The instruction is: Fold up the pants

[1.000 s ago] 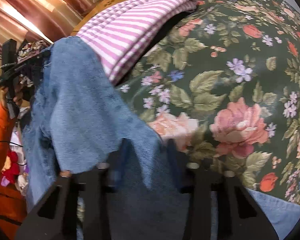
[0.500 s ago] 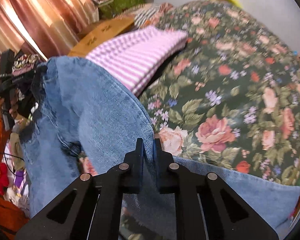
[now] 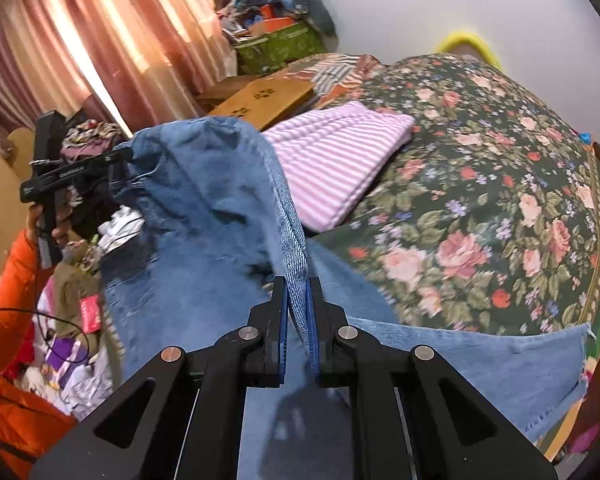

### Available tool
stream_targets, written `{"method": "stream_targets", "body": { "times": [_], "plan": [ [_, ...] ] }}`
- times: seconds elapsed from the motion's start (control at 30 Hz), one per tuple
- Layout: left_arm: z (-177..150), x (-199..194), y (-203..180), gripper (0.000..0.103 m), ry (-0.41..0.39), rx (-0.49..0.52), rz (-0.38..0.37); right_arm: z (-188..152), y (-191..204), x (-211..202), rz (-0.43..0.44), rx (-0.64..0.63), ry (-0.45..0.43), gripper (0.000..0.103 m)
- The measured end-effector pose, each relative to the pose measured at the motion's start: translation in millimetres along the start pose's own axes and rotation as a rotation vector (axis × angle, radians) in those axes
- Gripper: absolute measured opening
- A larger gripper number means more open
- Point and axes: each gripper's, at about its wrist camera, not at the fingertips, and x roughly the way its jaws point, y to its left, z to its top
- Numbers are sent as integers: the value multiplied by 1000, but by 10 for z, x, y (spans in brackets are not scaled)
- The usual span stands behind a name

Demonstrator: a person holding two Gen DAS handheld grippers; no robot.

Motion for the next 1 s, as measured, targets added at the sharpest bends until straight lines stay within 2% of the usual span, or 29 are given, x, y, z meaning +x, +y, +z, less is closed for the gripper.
{"method": "stream_targets", "body": {
  "times": [0.43,0.9,1.0],
  "plan": [
    [-691,-569,82,21,15,12,-19,-669,488,-271,-8,11,-28,8],
    [-1558,-515,242,21,114,27,19,-1284,660,-257,-25,76,-24,8],
    [-1677,-515,253,23,107,20,19,-1405,666,-183,-40,102,-10,8]
  ]
}}
